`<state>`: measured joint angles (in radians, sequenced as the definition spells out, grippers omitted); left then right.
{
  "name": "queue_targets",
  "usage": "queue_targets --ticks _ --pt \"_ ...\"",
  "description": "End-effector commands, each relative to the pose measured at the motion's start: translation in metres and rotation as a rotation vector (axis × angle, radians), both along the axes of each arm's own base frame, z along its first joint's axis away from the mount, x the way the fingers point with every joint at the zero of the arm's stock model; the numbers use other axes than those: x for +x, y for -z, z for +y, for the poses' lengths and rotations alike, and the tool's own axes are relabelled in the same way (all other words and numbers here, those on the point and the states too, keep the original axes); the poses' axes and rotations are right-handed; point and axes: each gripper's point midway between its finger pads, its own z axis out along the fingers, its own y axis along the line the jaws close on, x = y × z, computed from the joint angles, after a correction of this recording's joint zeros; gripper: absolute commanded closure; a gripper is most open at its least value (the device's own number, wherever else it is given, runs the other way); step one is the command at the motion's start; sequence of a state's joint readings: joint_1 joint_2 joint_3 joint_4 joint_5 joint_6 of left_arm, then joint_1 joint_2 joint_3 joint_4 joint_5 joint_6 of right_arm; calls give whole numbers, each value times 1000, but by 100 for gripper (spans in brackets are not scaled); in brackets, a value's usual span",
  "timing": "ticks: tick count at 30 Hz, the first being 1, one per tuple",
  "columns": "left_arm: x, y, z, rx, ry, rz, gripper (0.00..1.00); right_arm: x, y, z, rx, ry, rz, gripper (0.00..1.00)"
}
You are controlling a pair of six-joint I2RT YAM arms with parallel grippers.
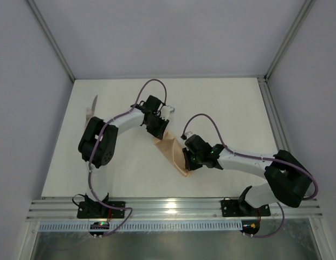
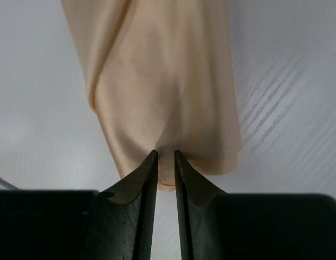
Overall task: Fold the napkin into a case and place the utensils inside
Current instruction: Pick up the fork from the corner of the board.
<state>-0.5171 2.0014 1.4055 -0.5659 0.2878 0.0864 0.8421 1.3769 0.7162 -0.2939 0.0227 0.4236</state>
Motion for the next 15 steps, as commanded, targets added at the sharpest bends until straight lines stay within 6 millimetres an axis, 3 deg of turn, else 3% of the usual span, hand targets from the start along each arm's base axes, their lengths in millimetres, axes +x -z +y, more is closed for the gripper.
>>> queue_targets --ticks 1,4,8,11,15 --pt "3 -11 5 10 -11 -28 71 -6 17 8 50 3 37 78" --pt "3 -11 5 11 -17 -27 69 -8 24 6 52 18 43 78" --pt "3 -15 4 6 -18 -30 66 -4 16 6 38 9 23 78" --pt "6 -28 4 0 -22 -53 59 5 2 5 13 3 -21 78" --pt "15 -65 9 -6 -29 -141 51 16 -25 5 8 2 -88 77"
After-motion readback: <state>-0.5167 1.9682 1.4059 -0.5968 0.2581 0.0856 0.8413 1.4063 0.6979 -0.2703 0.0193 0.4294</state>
